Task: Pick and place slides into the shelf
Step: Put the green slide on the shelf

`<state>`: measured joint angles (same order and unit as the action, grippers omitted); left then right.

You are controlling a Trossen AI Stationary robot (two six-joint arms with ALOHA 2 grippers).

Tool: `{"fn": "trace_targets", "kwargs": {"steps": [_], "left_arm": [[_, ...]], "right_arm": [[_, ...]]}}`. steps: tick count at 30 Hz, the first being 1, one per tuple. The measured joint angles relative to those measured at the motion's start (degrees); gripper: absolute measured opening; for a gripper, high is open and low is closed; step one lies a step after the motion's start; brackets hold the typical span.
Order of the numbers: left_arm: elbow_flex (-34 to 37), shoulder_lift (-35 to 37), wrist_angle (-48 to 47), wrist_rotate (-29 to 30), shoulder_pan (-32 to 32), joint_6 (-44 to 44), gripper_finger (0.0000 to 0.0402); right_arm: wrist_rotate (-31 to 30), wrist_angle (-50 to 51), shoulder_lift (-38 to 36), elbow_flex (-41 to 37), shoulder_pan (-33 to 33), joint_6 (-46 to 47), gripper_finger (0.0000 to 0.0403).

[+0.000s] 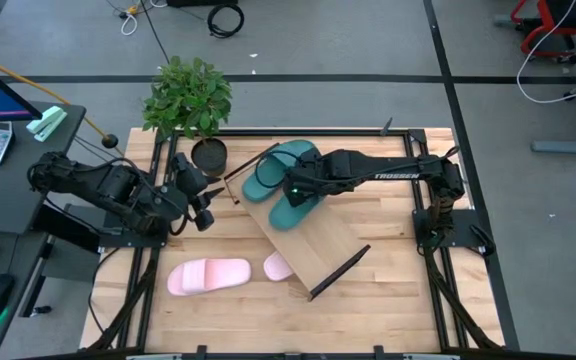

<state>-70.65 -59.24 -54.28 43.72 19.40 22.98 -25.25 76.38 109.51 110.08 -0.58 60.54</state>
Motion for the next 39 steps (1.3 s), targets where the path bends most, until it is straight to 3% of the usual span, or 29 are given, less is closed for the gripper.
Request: {"fn": "trace_targets", "kwargs": {"steps": [8,18,39], "left_arm": [[0.0,0.0,0.0,0.0,0.0,0.7,0.012],[0.0,0.0,0.0,0.0,0.0,0.9,0.012],[0.0,0.0,0.0,0.0,0.0,2.4,0.0115]], "right_arm": [[2.4,-6.2,-0.1,0.0,0.0,-1.2,0.0096],[4.3,-6.4,-0.3,0.0,-0.1,-2.5,0.013],[4.3,-4.0,-1.4,0.0,-0.3,-2.2,0.0094]]}}
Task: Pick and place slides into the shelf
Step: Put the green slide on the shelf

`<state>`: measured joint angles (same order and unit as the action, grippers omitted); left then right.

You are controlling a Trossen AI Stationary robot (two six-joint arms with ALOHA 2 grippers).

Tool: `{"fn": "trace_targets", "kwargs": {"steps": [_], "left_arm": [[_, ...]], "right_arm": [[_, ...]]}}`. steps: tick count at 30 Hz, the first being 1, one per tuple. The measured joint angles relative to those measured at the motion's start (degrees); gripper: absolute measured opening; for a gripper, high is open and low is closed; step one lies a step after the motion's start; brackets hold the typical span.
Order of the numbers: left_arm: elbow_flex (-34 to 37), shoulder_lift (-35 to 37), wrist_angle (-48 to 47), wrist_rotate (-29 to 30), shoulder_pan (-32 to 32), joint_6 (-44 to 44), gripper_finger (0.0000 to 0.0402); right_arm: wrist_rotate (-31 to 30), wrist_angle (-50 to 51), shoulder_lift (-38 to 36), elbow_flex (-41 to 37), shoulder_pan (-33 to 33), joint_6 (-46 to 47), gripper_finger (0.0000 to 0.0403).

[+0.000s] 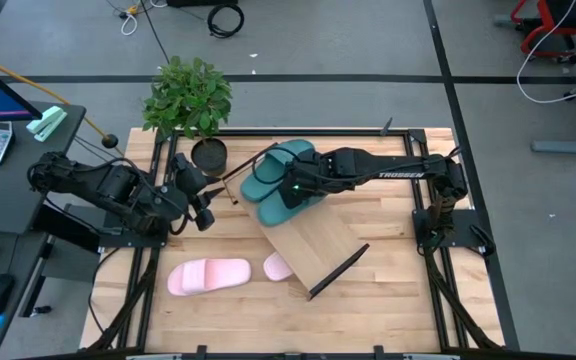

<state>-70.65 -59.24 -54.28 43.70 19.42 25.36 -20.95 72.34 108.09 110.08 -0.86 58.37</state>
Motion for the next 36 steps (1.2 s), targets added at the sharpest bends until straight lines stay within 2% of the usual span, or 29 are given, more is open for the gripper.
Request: {"fn": "trace_targets", "kwargs": {"steps": [16,21,30,36], "left_arm": [[0.0,0.0,0.0,0.0,0.0,0.0,0.0116],[0.0,0.0,0.0,0.0,0.0,0.0,0.0112],[0.0,0.0,0.0,0.0,0.0,0.0,0.0118],[0.0,0.0,-0.1,0.0,0.0,0.1,0.0113]], "right_arm": [[-1.2,0.0,0.0,0.0,-0.5,-0.5,0.0095],[1.7,-0.9,0.0,0.0,-0.5,-2.5,0.0109],[1.7,-3.3,0.0,0.0,-0.6,-1.7,0.0146],[1.8,-3.7,-0.5,0.6,-0.5,-1.6,0.0151]]}}
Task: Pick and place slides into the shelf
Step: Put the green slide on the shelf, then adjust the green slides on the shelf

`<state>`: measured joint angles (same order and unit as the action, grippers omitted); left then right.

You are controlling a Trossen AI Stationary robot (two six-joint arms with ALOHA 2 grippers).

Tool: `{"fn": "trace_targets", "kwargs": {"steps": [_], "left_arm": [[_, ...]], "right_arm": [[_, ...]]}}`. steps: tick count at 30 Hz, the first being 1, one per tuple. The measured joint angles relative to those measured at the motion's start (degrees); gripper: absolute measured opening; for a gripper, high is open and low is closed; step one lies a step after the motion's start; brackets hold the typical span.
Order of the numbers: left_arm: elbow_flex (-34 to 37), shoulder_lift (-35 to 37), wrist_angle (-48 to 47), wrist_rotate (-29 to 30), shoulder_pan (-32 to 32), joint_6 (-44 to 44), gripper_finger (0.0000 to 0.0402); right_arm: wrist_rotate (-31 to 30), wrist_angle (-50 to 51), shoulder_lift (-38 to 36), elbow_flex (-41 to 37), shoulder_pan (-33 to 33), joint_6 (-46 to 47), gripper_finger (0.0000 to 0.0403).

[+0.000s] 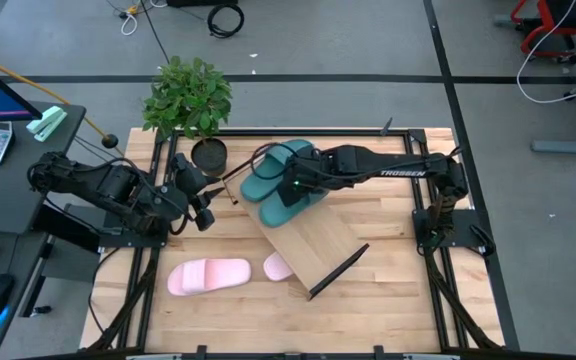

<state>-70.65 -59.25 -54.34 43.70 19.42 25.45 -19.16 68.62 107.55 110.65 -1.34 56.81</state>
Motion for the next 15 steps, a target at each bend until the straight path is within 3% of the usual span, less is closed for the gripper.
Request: {"fn": "trace_targets", "kwargs": {"steps": [10,15], "left_arm": [[0.0,0.0,-1.0,-0.5,0.0,2.5,0.0118],[0.0,0.0,-1.1,-4.1,0.0,2.7,0.0116]], "right_arm": [[-1.1,8.9,-4.2,3.7,0.5,-2.9,0.0148],[-9.3,21.2,-7.0,3.7,0.4,0.7,0.0148]]}}
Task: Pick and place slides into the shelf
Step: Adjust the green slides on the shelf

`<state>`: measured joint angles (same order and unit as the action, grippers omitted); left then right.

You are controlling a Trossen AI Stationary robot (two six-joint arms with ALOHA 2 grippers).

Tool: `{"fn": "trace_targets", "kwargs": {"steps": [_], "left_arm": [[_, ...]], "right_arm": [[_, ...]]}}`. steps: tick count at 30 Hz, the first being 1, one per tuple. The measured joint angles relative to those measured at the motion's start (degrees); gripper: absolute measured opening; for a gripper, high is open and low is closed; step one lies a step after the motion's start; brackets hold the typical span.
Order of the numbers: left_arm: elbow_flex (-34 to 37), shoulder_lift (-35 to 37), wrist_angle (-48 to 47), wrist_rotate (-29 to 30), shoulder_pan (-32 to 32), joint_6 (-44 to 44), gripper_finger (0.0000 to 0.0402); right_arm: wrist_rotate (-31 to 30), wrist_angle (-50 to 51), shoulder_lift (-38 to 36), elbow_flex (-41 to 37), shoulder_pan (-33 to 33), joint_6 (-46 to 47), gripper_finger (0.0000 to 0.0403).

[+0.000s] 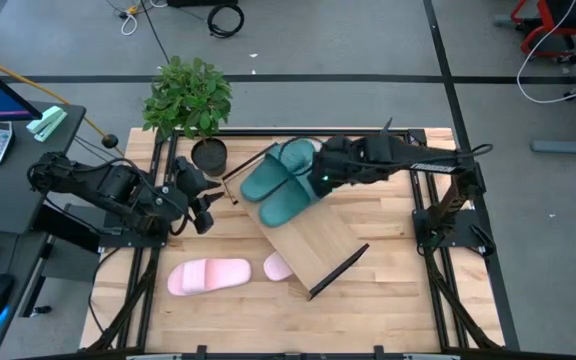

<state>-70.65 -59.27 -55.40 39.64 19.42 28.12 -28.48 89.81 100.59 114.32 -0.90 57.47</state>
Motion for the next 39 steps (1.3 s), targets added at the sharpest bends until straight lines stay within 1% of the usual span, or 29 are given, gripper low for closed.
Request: {"fn": "trace_targets", "kwargs": {"steps": [3,7,11,15,18,20,24,29,35,39], "left_arm": [[0.0,0.0,0.0,-0.8,0.0,1.4,0.0113],[0.0,0.0,0.0,-0.9,0.1,3.5,0.0114],[0.0,0.0,0.0,-0.9,0.5,6.2,0.0118],[0.0,0.0,0.0,-1.0,1.7,8.1,0.0118],[0.0,0.0,0.0,-1.0,2.9,10.2,0.0115],[0.0,0.0,0.0,-1.0,4.0,11.5,0.0115],[0.0,0.0,0.0,-1.0,6.1,13.3,0.0118],[0.0,0.0,-0.1,-1.0,8.2,15.1,0.0117],[0.0,0.0,-0.1,-1.0,9.8,15.2,0.0113],[0.0,0.0,-0.2,-0.9,9.8,15.2,0.0117]], "right_arm": [[-0.4,-0.4,-1.4,-0.2,-2.2,0.1,0.0146],[0.4,-1.3,-1.9,-0.3,-5.3,-3.7,0.0135],[5.8,-4.3,-1.2,-0.3,-10.2,-9.9,0.0122],[9.4,-10.6,0.2,-0.4,-14.0,-16.6,0.0112],[12.9,-14.9,1.0,-0.4,-16.5,-18.8,0.0107],[14.0,-17.0,1.9,-0.4,-17.9,-20.0,0.0102],[16.7,-20.0,3.8,-0.4,-19.1,-21.3,0.0087],[19.8,-20.7,7.0,-0.4,-19.2,-22.8,0.0051],[20.9,-21.2,9.7,-0.4,-19.2,-23.2,0.0008],[21.9,-21.3,11.3,-0.4,-19.2,-23.5,0.0007]]}}
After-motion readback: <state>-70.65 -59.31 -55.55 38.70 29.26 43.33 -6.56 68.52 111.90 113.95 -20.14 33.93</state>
